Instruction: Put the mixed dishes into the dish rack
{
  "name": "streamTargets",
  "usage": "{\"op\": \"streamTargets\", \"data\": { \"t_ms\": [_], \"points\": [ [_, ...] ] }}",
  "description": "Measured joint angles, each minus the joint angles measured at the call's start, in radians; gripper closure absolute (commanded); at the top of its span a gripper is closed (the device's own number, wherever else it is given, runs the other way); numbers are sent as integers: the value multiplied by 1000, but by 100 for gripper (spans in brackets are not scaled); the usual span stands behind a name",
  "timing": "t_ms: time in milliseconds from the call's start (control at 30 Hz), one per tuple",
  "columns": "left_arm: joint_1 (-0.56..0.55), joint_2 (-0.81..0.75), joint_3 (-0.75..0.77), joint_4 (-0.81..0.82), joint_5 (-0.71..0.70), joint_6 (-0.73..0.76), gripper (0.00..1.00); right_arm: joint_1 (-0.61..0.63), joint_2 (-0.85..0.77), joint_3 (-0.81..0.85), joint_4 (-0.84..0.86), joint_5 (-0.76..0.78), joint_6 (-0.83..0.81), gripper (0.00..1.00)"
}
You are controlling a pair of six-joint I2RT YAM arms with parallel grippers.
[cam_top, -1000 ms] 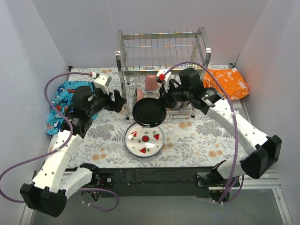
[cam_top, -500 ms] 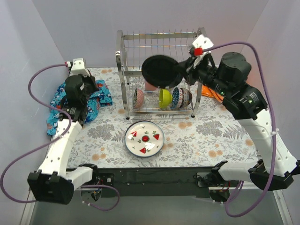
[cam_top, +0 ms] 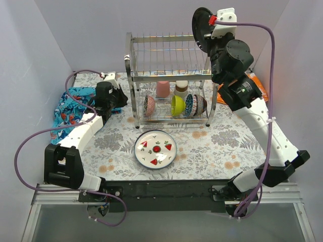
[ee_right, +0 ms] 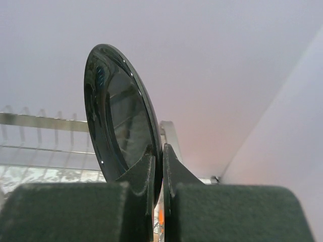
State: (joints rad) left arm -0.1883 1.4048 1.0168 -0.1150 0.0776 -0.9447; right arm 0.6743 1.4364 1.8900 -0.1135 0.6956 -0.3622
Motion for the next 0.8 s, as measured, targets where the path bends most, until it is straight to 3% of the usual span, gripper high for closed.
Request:
{"op": "streamTargets", "data": {
  "t_ms": [167,333,800],
  "points": [
    [-64,3,-2,56,45,-16,100,0,57,3,44,132,-47,99],
    [-57,0,-47,107,93,-39,100,0,50,-42,80,198,-81,99],
    [-67,-121,-130,122,117,-73,100,-25,80,-52,88,264,-142,99]
  ]
}}
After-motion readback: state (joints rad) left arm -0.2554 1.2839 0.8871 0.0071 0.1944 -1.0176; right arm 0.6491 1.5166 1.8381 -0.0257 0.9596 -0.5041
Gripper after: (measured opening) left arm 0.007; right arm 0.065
